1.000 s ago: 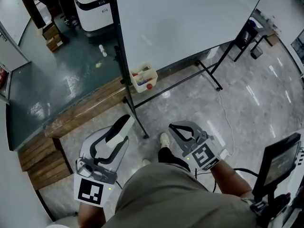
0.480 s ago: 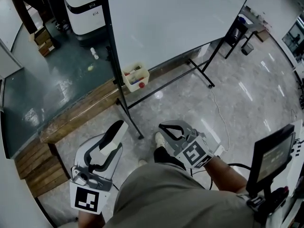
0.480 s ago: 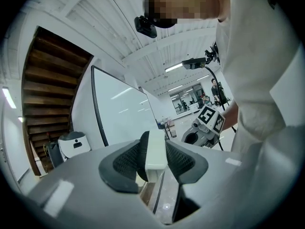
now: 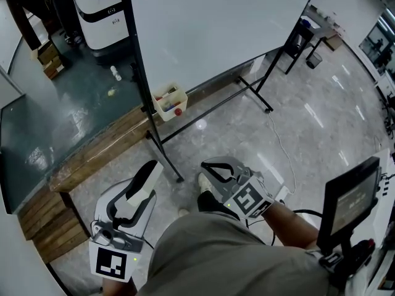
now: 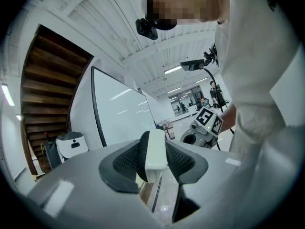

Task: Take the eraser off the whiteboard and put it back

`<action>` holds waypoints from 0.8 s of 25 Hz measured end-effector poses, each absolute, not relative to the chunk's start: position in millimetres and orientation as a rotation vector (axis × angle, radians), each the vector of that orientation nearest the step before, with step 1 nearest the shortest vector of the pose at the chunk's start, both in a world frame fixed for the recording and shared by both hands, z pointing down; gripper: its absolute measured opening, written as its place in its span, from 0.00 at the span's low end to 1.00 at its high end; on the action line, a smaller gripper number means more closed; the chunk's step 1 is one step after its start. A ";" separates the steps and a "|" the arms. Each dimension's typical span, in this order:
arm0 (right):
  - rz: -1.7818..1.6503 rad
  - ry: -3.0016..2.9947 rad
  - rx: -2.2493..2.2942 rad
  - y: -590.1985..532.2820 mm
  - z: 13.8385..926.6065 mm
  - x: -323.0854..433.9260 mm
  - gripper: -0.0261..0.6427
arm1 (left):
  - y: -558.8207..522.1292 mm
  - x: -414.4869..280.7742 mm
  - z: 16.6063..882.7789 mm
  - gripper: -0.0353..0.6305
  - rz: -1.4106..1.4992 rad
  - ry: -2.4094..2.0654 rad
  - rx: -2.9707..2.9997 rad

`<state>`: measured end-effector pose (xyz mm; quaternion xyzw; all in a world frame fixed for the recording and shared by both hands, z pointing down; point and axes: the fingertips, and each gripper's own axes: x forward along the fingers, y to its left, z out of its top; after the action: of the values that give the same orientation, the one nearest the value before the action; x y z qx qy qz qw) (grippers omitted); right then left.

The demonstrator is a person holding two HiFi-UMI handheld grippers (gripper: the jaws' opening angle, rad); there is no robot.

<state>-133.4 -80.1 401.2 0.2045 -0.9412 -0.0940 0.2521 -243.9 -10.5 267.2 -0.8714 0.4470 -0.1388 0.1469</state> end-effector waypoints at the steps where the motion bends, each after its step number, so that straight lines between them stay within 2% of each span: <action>1: -0.257 -2.553 0.561 -80.6 402.0 -132.5 0.04 | -10.1 -243.9 267.0 0.30 -0.399 1.284 -2.510; 20: -0.231 -2.532 0.560 -78.1 408.3 -128.8 0.04 | -10.5 -239.0 270.2 0.30 -0.353 1.245 -2.565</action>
<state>-128.8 -78.1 408.3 0.2074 -0.9375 -0.0855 0.2659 -239.0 -10.5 270.2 -0.8848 0.4293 -0.1217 0.1341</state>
